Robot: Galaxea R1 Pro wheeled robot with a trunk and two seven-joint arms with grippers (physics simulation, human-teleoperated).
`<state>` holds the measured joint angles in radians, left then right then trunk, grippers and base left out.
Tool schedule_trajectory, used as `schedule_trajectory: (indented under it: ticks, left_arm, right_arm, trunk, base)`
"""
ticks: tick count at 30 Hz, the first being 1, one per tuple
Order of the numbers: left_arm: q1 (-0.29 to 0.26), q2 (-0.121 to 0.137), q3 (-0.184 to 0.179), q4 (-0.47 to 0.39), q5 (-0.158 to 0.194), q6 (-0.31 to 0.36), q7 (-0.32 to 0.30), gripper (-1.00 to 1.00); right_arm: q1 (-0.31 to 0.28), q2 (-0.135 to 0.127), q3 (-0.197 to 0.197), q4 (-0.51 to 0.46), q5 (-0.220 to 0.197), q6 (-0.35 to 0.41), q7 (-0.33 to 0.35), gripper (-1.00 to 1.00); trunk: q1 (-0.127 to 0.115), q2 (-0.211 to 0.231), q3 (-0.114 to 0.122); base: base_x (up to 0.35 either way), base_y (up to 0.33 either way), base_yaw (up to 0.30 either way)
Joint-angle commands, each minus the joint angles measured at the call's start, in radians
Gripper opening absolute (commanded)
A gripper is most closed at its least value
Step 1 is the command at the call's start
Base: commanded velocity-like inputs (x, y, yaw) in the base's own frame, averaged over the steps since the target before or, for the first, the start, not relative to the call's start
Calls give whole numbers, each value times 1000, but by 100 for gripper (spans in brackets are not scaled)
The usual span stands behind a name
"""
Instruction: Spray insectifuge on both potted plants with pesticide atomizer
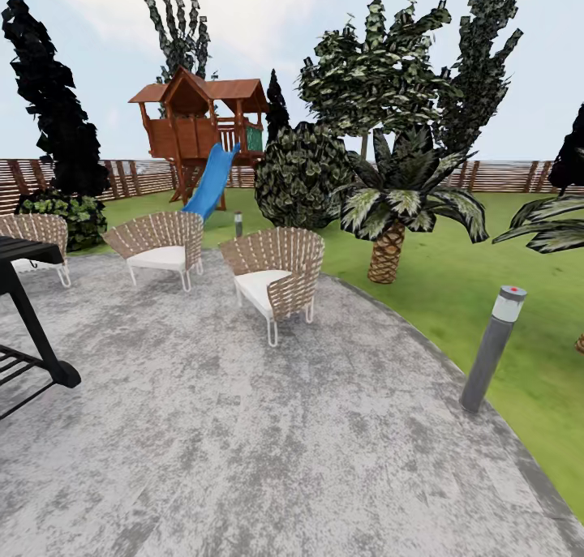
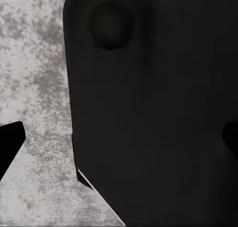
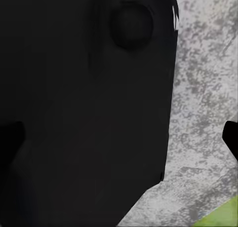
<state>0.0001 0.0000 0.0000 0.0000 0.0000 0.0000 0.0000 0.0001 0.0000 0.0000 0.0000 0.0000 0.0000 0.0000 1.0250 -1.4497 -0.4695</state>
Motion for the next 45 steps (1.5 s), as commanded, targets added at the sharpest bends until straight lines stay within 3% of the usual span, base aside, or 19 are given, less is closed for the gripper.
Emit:
schedule_trajectory:
  ticks: [1,5,8,11,21,34,45]
  left_arm:
    - [-6,6,6,-6,6,-6,1,100]
    - [-17,4,9,-28,10,-28,1,100]
    - [0,-1,1,-11,4,-11,1,100]
    - [12,1,-1,6,1,6,2,100]
    - [8,43,-2,4,1,17,2,100]
    - [9,43,-3,-9,1,16,-1,100]
    - [7,47,-3,-64,-1,15,1,100]
  right_arm:
    - [-6,-5,-6,-6,1,-6,-2,100]
    - [-23,15,-23,-29,0,-28,-4,100]
    - [-26,22,-5,-46,0,-16,-4,100]
    - [-28,18,0,-42,0,1,-5,100]
    - [-29,-11,-1,-54,-1,-53,-5,100]
    - [-29,-15,1,-59,0,-126,-5,100]
    - [-29,-17,1,-151,0,-134,-6,100]
  trunk:
    - [0,0,0]
    - [0,0,0]
    - [0,0,0]
    - [0,0,0]
    - [0,0,0]
    - [0,0,-4]
    - [0,0,-12]
  base:
    - [0,0,0]
    - [0,0,0]
    - [0,0,0]
    - [0,0,0]
    - [0,0,0]
    - [0,0,139]
    - [0,0,253]
